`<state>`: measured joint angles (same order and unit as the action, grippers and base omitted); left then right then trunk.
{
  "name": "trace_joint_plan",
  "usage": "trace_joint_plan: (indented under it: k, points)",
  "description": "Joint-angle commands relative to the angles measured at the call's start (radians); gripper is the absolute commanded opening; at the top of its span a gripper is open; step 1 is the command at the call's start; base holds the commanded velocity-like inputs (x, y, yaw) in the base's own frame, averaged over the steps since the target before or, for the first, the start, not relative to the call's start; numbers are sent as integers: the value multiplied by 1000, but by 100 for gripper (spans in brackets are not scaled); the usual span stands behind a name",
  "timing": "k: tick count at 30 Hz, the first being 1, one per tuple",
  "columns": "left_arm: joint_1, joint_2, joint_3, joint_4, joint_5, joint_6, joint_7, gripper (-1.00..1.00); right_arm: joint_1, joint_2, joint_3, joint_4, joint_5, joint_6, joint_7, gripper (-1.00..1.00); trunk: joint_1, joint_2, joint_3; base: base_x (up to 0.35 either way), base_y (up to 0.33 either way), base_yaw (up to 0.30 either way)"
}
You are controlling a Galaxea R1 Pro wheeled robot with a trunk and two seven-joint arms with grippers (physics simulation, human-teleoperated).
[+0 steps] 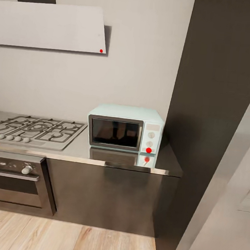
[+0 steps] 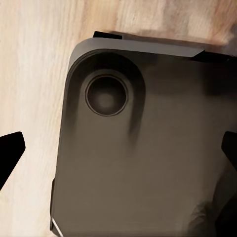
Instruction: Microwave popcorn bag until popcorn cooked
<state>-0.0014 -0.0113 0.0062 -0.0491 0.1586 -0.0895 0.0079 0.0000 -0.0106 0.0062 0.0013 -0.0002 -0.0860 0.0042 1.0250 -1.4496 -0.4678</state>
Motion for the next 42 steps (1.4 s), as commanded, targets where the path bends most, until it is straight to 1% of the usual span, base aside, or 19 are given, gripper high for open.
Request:
trace_joint_plan:
  k: [1, 5, 22, 42]
  points:
    - [0, -1, 0, 0, 6, -3, 1, 100, 0, 0, 1, 0, 0, -3, 1, 100, 0, 0, -1, 5, 21, 0]
    - [0, -1, 0, 0, 6, -3, 0, 100, 0, 0, 1, 0, 0, -3, 1, 100, 0, 0, -1, 76, 186, 0]
    - [0, -1, 0, 0, 6, -3, 0, 100, 0, 0, -1, 0, 0, -6, 0, 100, 0, 0, -1, 112, 274, -1]
    - [0, -1, 1, 0, 6, -3, 1, 100, 0, 3, -2, 0, -1, -6, 0, 100, 0, 0, -1, 6, 11, -179]
